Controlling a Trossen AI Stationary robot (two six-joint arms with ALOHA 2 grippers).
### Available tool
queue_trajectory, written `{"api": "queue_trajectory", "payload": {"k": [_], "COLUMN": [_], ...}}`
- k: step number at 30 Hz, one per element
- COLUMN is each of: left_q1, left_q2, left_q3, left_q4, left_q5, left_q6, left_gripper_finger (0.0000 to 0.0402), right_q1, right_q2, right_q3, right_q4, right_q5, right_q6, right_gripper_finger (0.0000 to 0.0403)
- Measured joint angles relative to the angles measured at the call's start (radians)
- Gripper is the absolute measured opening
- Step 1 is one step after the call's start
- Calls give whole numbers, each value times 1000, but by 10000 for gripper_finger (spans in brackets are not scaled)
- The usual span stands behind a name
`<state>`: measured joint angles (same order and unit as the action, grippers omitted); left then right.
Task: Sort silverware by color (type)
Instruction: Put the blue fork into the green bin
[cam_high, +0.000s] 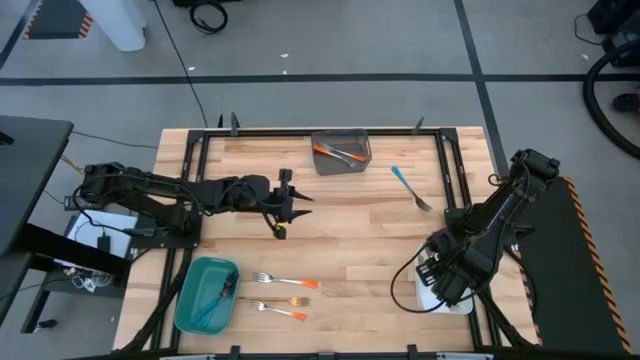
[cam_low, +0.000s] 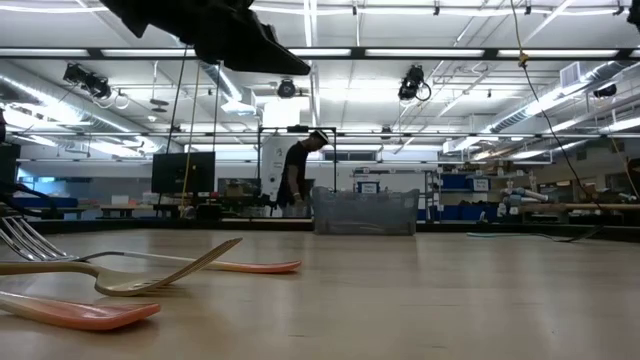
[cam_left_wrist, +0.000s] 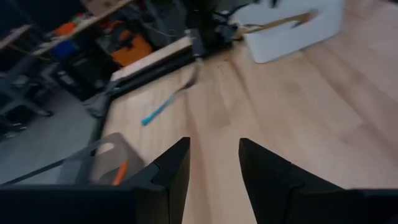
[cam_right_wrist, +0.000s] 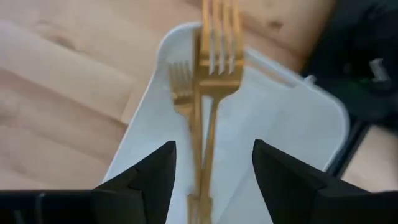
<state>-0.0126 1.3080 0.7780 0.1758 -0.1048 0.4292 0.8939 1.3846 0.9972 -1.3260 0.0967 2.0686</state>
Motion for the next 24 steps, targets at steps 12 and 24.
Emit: {"api": "queue_trajectory", "payload": {"k": [12,24], "left_q1": [-49,-69], "left_q2": [-35,-61], "left_q3": [2,2], "left_q4": [-108,-176], "left_q5": [62,61], "left_q6": [-111,-265], "left_gripper_finger": [146,146], "right_q1": [-42,-230], "right_q2": [0,-40], "right_q3": [41,42], "right_q4": [-108,-111], "right_q5": [133,223], "right_q6": [-108,-408], "right_gripper_finger": [216,192]}}
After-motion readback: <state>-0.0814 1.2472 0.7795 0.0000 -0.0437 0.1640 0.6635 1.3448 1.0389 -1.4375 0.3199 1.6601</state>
